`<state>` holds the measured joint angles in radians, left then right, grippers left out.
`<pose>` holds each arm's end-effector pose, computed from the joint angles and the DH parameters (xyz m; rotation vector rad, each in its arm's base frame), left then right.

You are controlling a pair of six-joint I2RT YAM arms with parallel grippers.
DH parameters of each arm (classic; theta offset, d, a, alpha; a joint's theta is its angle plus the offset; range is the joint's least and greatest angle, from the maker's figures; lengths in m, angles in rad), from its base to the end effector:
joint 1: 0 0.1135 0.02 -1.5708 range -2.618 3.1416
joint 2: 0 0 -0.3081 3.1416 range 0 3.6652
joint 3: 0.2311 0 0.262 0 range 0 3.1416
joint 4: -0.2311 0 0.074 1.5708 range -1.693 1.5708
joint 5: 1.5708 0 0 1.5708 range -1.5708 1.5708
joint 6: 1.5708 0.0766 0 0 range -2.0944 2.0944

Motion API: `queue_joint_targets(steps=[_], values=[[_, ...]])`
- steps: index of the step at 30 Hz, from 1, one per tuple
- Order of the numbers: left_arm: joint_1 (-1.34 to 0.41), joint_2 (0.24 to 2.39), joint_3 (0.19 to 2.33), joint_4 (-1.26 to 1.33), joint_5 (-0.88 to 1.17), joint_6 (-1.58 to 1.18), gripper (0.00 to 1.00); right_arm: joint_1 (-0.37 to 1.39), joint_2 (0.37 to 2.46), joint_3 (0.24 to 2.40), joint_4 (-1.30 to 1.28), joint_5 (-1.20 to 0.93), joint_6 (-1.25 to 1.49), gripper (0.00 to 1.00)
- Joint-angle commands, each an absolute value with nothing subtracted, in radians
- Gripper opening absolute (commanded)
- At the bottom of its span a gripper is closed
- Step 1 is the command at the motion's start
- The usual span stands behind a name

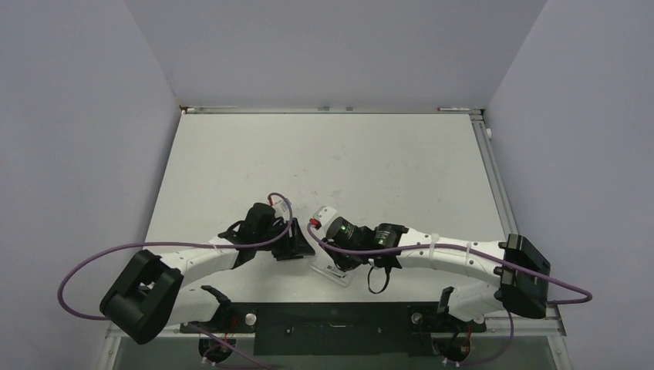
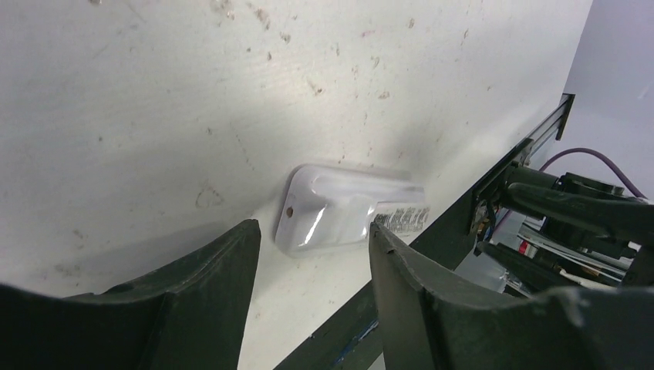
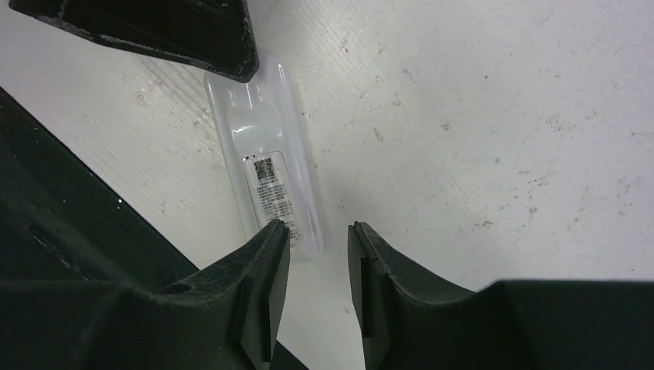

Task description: Load the batteries into the remote control

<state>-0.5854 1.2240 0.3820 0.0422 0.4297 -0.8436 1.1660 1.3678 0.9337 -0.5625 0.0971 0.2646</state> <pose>0.1741 -0.1537 0.1500 -0.1065 2.6117 -1.1215 0.1234 0.2693 0.2363 -1.1058 2.3713 0.4106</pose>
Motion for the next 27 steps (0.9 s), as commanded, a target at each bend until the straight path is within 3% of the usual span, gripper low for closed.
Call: queue_joint_targets(steps=[1,27], values=[[-0.591,1.285,0.440,0.134,0.432,-0.813,0.50,1.163,1.325,0.897,-0.491,0.109,0.340,0.34],[-0.730,1.299,0.377,0.154,0.396,-0.848,0.38,1.163,1.315,0.838,-0.479,0.106,0.444,0.24]])
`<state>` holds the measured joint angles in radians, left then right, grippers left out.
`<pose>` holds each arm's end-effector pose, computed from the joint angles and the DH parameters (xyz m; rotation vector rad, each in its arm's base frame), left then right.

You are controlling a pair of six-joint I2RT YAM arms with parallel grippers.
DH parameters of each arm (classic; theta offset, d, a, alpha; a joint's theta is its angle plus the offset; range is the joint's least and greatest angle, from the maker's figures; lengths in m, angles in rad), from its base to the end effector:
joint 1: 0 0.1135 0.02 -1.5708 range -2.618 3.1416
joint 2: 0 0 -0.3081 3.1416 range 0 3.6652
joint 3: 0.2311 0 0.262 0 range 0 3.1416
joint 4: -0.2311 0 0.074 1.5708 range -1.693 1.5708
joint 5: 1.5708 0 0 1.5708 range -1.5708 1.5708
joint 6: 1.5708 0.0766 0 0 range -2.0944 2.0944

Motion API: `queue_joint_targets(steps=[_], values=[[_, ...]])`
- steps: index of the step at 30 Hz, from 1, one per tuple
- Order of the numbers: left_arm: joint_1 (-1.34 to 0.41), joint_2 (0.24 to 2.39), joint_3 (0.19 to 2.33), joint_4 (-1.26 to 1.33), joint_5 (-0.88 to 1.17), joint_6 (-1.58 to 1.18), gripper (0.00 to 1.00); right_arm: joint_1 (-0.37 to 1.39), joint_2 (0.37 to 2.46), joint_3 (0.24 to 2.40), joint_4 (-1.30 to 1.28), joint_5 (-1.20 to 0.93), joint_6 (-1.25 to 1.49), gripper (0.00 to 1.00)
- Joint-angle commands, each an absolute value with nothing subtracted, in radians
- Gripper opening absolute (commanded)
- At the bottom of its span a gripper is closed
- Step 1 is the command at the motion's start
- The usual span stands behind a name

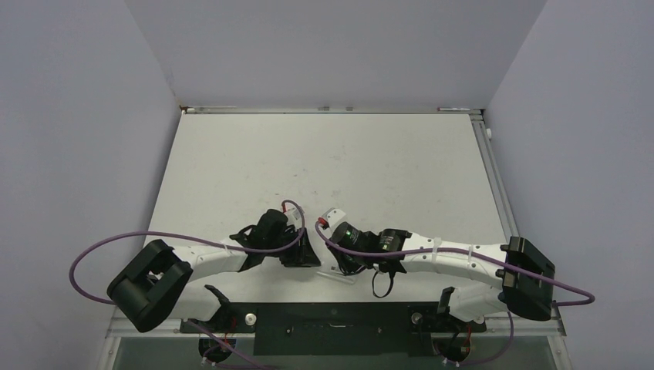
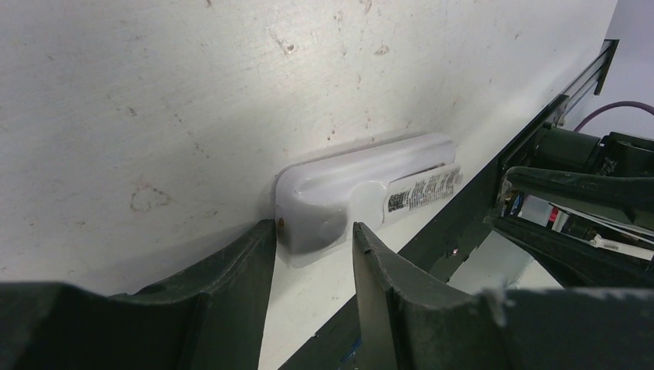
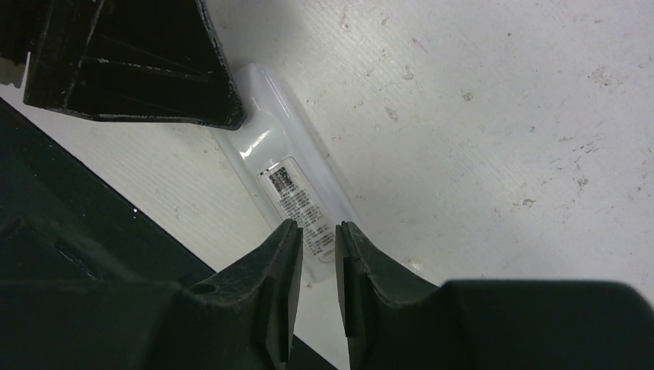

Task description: Load the batteries into the remote control

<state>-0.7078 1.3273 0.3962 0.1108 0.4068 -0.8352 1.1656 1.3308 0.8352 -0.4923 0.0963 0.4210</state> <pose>0.1661 -0.1820 0.1382 0.0462 2.6616 -1.1210 0.1181 0.2566 0.2188 -0.9200 2.4602 0.4727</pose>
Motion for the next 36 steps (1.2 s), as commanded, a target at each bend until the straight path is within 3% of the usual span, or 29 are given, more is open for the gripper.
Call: queue_joint_targets(steps=[1,36], values=[[-0.734,1.296,0.374,0.156,0.394,-0.853,0.38,1.163,1.316,0.836,-0.485,0.109,0.447,0.23],[-0.765,1.272,0.359,0.159,0.376,-0.868,0.37,1.123,1.370,0.776,-0.487,0.077,0.517,0.19]])
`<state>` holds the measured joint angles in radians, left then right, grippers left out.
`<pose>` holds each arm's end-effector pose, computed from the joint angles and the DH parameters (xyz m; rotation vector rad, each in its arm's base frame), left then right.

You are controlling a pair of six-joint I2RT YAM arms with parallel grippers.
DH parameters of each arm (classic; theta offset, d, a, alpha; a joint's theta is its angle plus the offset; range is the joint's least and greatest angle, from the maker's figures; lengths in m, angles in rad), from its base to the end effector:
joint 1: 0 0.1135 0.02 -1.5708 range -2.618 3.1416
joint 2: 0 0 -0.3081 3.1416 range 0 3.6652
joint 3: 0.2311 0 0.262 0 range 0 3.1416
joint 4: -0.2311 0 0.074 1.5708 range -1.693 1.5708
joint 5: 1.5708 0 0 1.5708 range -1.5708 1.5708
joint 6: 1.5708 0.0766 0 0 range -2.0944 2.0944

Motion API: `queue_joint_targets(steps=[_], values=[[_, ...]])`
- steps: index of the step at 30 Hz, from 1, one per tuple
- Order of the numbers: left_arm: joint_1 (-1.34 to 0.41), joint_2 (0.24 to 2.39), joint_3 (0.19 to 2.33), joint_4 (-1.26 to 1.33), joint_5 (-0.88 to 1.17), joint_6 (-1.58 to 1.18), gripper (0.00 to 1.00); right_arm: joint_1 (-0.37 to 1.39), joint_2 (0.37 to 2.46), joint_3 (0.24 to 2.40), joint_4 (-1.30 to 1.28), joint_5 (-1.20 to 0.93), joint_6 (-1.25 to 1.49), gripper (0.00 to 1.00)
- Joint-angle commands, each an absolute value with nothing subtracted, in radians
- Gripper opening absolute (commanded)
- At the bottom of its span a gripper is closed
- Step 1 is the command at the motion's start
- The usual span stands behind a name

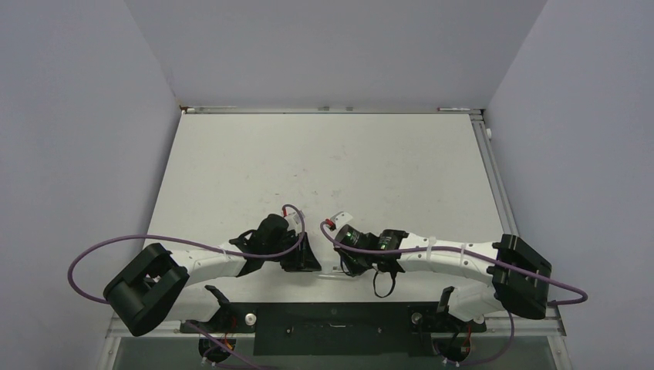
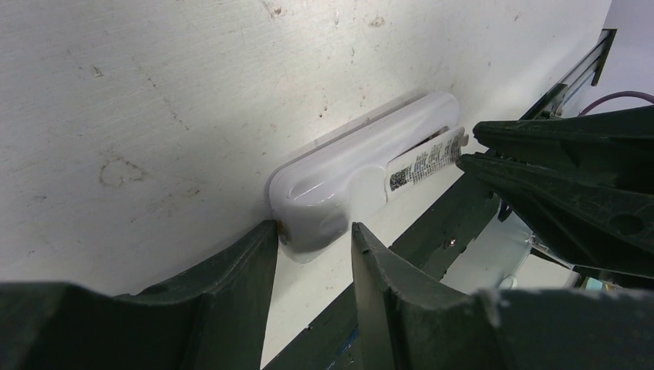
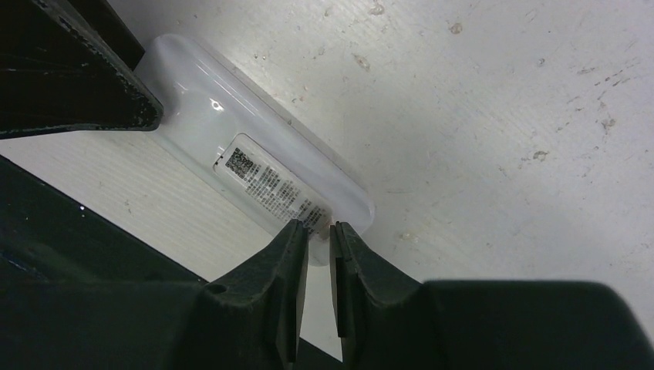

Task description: Load the batteries into the remote control

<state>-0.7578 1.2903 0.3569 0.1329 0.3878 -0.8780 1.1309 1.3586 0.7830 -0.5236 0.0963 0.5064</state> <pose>0.1512 -0.1830 0.1363 0.0515 2.6625 -1.1417 0.1216 0.2411 0.1924 -0.8068 2.6022 0.3883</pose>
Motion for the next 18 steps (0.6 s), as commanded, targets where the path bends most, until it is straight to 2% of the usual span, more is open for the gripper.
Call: queue_joint_targets(steps=[1,18], values=[[-0.764,1.272,0.359,0.157,0.376,-0.868,0.37,1.123,1.370,0.774,-0.484,0.072,0.517,0.19],[-0.764,1.282,0.371,0.150,0.377,-0.862,0.37,1.123,1.370,0.764,-0.464,0.022,0.518,0.17]])
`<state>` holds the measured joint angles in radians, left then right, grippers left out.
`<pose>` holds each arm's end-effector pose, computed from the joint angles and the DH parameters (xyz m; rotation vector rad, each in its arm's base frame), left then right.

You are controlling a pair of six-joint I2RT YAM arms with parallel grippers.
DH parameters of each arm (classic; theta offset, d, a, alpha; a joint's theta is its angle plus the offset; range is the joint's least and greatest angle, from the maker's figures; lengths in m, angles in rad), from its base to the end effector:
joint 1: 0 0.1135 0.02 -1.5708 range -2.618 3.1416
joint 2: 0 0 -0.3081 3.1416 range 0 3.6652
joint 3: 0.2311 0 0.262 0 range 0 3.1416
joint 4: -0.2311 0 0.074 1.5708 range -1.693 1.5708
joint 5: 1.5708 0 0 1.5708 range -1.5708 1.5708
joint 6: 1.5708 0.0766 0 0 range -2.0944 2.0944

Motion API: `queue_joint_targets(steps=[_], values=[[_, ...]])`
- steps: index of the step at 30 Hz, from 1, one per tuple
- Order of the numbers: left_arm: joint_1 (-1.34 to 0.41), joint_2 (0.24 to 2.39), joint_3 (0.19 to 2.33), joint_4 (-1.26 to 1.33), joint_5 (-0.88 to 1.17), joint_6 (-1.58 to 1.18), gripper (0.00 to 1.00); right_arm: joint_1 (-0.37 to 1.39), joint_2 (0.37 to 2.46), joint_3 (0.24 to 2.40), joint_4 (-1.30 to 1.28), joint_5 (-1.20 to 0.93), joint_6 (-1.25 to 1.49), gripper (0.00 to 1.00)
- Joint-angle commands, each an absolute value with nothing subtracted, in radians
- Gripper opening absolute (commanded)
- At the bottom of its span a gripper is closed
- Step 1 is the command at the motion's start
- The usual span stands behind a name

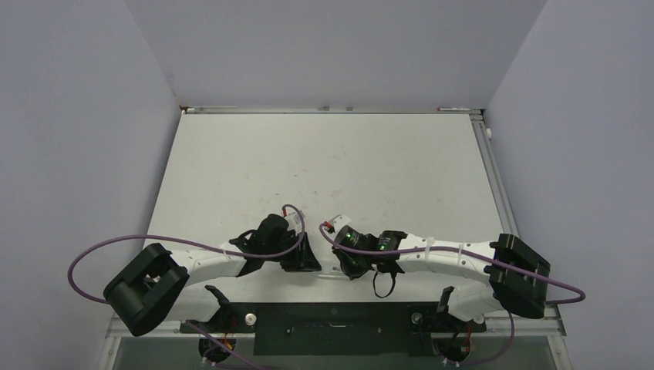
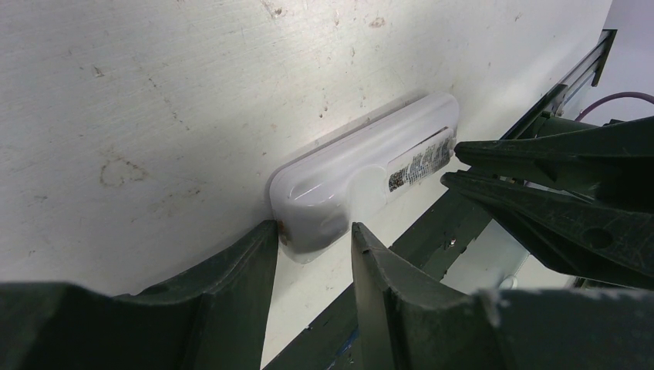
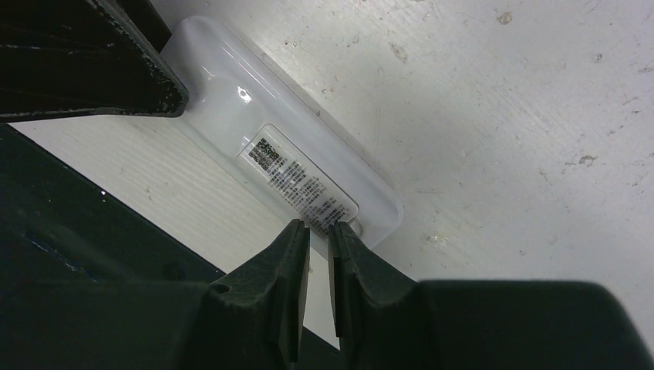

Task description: Load the batteries into the remote control

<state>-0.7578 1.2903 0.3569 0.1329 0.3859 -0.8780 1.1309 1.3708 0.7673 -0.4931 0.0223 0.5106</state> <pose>0.1514 -0.1829 0.1363 0.0504 2.6619 -1.1397 0.1172 0.2450 0.1862 -0.8367 2.6350 0.4678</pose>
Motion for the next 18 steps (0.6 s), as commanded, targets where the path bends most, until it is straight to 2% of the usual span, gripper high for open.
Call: queue_joint_targets(steps=[1,7,11,18], values=[[-0.763,1.284,0.373,0.149,0.377,-0.862,0.37,1.123,1.368,0.766,-0.468,0.028,0.518,0.17],[-0.764,1.289,0.379,0.141,0.377,-0.856,0.37,1.124,1.354,0.794,-0.486,0.054,0.513,0.16],[-0.764,1.291,0.379,0.141,0.377,-0.856,0.37,1.124,1.353,0.814,-0.497,0.070,0.509,0.09],[-0.763,1.284,0.382,0.127,0.376,-0.853,0.43,1.124,1.360,0.831,-0.501,0.082,0.506,0.09]])
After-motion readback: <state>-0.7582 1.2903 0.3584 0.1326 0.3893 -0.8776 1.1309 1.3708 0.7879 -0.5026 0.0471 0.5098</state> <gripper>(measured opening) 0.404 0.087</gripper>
